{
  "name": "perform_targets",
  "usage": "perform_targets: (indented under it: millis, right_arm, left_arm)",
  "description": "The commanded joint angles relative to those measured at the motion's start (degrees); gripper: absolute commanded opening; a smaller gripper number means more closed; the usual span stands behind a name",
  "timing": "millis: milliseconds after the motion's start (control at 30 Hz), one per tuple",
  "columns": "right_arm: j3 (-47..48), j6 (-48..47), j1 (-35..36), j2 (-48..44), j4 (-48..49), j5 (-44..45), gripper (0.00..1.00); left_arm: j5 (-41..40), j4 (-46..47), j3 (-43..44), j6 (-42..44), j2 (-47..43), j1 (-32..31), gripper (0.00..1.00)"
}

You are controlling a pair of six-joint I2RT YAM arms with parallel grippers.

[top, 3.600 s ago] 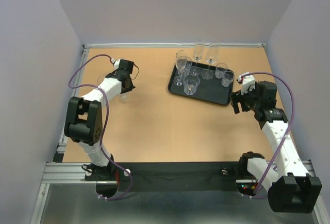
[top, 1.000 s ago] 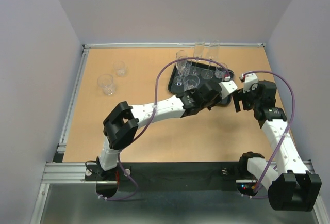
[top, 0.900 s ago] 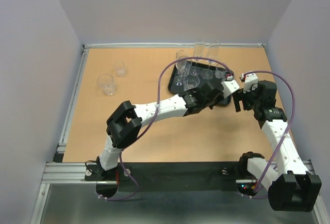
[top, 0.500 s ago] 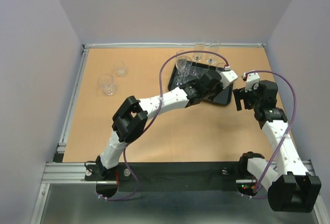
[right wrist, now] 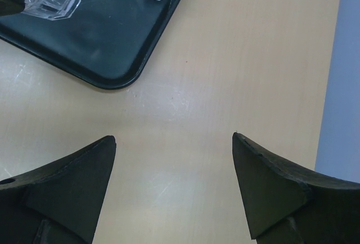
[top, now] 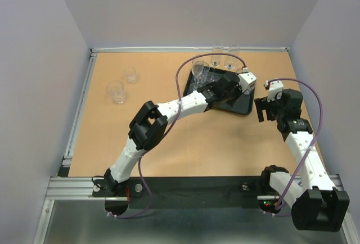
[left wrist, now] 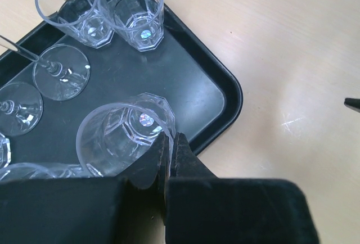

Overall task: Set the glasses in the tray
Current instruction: Place the glass into the tray

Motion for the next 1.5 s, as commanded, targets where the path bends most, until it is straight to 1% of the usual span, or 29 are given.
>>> perform_targets:
  millis: [0, 333, 367, 467, 567, 733, 867, 900, 967, 1000, 1100, 1133, 1300, 1467]
  right_arm:
    - [-0.19, 0.62, -0.41, -0.92, 2.59, 0.74, 0.89]
    - [-0.19, 0.63, -0.41, -0.83, 2.51, 0.65, 0.89]
    - [-0.19, 0.54, -0.41, -0.83, 2.51, 0.65, 0.89]
    - [-0.19, 0.62, -0.41, -0.83, 2.51, 0.65, 0.89]
    - [-0.19, 0.63, -0.41, -0.92, 2.51, 0.56, 0.89]
    - [-0.19, 0.71, -0.49, -0.92, 2.59, 0.56, 0.89]
    - [-0.19, 0.63, -0.49, -1.01, 2.51, 0.56, 0.89]
    - [-0.19, 0.63, -0.49, -1.01, 2.51, 0.56, 0.89]
    - [-0.19, 0.63, -0.49, -0.92, 2.51, 0.56, 0.89]
    - [-0.19, 0.54, -0.49, -1.09, 2.51, 0.47, 0.89]
    - [-0.19, 0.71, -0.49, -1.01, 2.51, 0.38, 0.89]
    - [-0.19, 0.54, -0.49, -1.09, 2.51, 0.47, 0.89]
    - [-0.19, 0.63, -0.49, -1.09, 2.51, 0.38, 0.89]
    - [-0.19, 0.62, -0.49, -1.27, 2.51, 0.3, 0.89]
  left_arm:
    - [0.45, 0.63, 4.84, -0.64, 0.57, 0.62, 0.0]
    - [-2.11, -0.6, 7.56, 0.24, 3.91, 1.41, 0.01]
    - [-3.85, -1.03, 7.91, 0.33, 4.43, 1.41, 0.01]
    - [-4.74, -1.56, 8.88, 0.59, 5.32, 1.5, 0.01]
    - [-5.62, -1.92, 9.32, 0.77, 6.02, 1.58, 0.06]
    - [-6.06, -2.18, 9.5, 0.86, 6.63, 1.67, 0.08]
    - [-6.41, -2.44, 9.76, 0.86, 6.9, 1.76, 0.15]
    - [-6.41, -2.44, 9.94, 0.94, 6.99, 1.76, 0.2]
    - [-6.41, -2.44, 9.94, 0.77, 6.9, 1.76, 0.26]
    - [-6.41, -2.44, 10.11, 0.59, 6.9, 1.76, 0.32]
    - [-6.24, -2.53, 10.47, 0.33, 6.81, 1.76, 0.4]
    - [-6.24, -2.53, 10.82, 0.24, 6.72, 1.76, 0.45]
    - [-5.71, -2.01, 11.35, -0.72, 5.23, 1.76, 0.51]
    - [-5.97, -0.78, 10.82, -1.6, 1.37, 1.76, 0.53]
